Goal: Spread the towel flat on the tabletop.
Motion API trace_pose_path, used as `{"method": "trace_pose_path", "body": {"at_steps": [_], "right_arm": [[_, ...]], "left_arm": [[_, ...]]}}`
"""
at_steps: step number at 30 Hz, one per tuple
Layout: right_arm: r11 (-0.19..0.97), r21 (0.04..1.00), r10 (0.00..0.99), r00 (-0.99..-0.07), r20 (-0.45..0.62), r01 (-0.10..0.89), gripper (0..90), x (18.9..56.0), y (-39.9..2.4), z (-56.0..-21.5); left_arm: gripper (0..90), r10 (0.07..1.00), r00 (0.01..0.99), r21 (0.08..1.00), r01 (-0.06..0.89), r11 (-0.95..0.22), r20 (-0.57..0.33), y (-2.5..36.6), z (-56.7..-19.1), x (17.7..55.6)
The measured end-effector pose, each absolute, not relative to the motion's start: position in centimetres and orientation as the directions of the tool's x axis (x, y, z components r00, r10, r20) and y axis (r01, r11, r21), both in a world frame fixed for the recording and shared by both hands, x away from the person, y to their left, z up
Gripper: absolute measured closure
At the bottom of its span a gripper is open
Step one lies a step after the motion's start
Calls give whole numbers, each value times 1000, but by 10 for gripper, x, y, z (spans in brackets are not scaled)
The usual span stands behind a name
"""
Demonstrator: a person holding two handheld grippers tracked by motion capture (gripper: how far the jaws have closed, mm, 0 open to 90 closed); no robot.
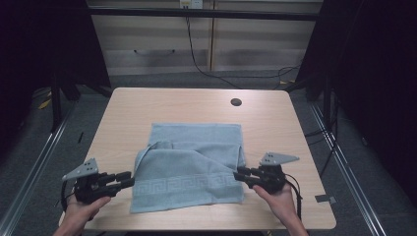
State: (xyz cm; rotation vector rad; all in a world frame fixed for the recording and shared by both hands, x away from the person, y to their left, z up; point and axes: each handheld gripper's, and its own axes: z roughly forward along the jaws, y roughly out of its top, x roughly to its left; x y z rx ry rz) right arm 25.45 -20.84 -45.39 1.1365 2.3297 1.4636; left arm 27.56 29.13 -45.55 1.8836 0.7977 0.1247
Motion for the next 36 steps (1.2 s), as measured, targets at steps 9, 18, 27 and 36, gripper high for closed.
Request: {"method": "trace_pose_path", "body": {"at_steps": [9, 18, 27, 36], "right_arm": [[292, 765, 657, -701, 276, 575, 513, 313, -178, -483], [307, 780, 589, -752, 295, 546, 842, 278, -184, -470], [282, 844, 522, -812, 263, 455, 839, 182, -197, -427], [250, 850, 533, -799, 279, 464, 689, 159, -201, -429]], "left_arm": [[415, 682, 669, 813, 552, -186, -297, 269, -476, 340], [808, 580, 755, 843, 499, -203, -307, 274, -460, 303], [802, 459, 820, 872, 459, -169, -342, 285, -436, 214], [610, 478, 795, 858, 491, -149, -372, 305, -445, 201]]}}
